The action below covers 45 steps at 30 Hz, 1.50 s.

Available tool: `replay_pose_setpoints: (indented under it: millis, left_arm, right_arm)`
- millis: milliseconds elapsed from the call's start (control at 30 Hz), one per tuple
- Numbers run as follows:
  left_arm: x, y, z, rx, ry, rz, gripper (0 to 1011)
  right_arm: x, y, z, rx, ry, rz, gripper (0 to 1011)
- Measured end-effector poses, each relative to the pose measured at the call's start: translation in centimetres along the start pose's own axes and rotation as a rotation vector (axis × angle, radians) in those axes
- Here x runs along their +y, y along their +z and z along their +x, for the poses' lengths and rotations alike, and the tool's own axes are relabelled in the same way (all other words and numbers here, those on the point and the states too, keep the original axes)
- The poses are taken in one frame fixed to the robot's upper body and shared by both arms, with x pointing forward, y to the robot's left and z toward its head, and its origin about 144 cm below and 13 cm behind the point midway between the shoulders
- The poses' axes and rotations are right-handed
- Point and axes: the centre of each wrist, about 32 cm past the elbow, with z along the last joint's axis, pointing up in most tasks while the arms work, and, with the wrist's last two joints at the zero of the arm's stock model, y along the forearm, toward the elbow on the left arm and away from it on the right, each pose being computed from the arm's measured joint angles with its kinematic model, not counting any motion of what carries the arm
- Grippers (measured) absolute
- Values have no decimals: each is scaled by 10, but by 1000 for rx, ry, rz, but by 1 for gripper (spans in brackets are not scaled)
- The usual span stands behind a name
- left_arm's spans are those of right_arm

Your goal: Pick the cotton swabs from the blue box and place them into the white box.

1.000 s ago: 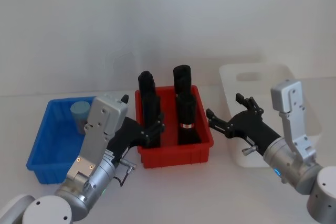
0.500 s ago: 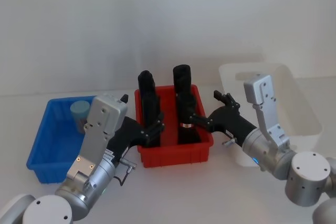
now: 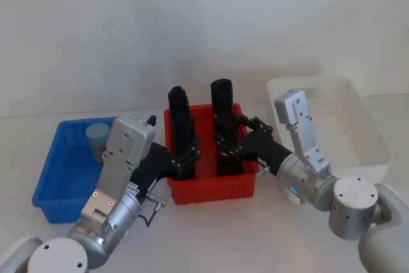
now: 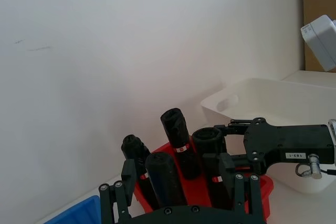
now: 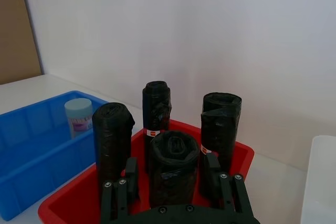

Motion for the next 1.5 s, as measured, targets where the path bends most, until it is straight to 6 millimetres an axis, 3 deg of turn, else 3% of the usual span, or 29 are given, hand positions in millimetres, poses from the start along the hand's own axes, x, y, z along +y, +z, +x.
replay_pose_setpoints:
  millis: [333, 433, 933, 1500]
  left_arm:
    - [0, 0, 0, 0, 0, 0, 1004]
    - [0, 0, 0, 0, 0, 0, 1004]
    - [0, 0, 0, 0, 0, 0, 1004]
    - [0, 0, 0, 0, 0, 0, 1004]
  right_arm:
    - [9, -5, 0, 6, 19, -7, 515]
    - [11, -6, 0, 9, 20, -6, 464]
    - [5, 7, 0, 15, 10, 74, 375]
    - [-19, 53, -3, -19, -73, 209, 332]
